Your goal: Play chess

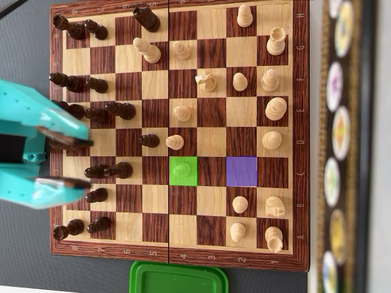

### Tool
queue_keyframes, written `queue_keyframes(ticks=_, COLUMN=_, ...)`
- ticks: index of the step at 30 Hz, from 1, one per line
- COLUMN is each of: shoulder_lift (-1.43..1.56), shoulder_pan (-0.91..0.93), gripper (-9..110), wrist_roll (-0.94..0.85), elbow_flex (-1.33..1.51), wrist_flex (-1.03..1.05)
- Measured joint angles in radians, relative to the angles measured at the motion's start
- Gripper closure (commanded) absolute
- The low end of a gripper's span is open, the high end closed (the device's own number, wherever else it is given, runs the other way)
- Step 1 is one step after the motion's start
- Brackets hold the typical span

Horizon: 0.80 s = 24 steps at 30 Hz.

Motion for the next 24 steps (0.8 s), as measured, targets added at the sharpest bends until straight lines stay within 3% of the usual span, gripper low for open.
queue_keyframes(ticks=13, shoulder_lift=0.018, shoulder_pan=-0.014, gripper=87, wrist_roll=0.000, elbow_flex=0.009, wrist_flex=-0.348)
queue_keyframes(ticks=24, shoulder_lift=0.018, shoulder_pan=-0.014, gripper=87, wrist_roll=0.000, elbow_flex=0.040, wrist_flex=-0.824)
